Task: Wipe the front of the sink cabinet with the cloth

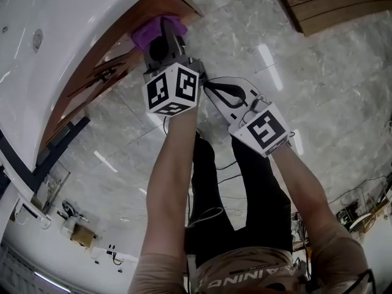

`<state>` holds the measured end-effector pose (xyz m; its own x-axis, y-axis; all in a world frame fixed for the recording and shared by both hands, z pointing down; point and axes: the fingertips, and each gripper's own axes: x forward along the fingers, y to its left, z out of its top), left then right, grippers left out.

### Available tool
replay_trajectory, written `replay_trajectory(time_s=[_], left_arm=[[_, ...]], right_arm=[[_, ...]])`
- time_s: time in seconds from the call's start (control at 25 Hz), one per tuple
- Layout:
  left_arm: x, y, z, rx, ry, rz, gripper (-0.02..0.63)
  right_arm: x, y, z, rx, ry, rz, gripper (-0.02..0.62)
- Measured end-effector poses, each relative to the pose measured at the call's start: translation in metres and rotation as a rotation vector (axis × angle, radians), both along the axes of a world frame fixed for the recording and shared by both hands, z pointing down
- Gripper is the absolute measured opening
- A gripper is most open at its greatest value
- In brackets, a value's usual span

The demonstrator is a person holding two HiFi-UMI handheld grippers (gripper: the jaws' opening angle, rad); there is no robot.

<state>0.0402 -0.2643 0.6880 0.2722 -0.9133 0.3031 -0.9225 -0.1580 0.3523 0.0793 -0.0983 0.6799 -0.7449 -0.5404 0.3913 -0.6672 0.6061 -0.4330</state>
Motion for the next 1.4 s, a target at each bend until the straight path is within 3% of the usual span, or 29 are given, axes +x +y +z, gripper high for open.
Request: replay_trajectory(time_s=[0.16, 0.32, 0.52, 0.64, 0.76, 0.88, 1.04, 1.4], left_arm=[[0.010, -0.001, 0.000, -0.023, 0.048, -0.032, 0.038], [0.032, 0.002, -0.009, 0.007, 0.032, 0.089, 0.038], [0.067, 0.003, -0.009, -0.009, 0.097, 0.189, 0.038], [0.075, 0.012, -0.015, 0.018, 0.056, 0.276, 0.038], [0.061, 0.026, -0.027, 0.074, -0.018, 0.306, 0.038], [0.024, 0.048, -0.032, 0.094, -0.069, 0.288, 0.038], [-0.054, 0.079, -0.032, 0.070, -0.102, 0.207, 0.038], [-0.315, 0.134, 0.001, -0.041, -0.167, -0.110, 0.038]], right_arm=[[0.014, -0.006, 0.003, -0.010, 0.001, 0.027, 0.011], [0.027, -0.010, 0.006, -0.004, 0.016, 0.059, 0.011], [0.041, -0.010, 0.006, -0.001, 0.023, 0.110, 0.011], [0.042, -0.008, 0.003, 0.019, 0.037, 0.115, 0.011], [0.039, -0.007, -0.003, 0.044, 0.046, 0.133, 0.011], [0.020, -0.002, -0.012, 0.060, 0.046, 0.139, 0.011], [-0.030, 0.014, -0.023, 0.061, 0.044, 0.105, 0.011], [-0.208, 0.046, -0.018, 0.054, 0.039, -0.058, 0.011]])
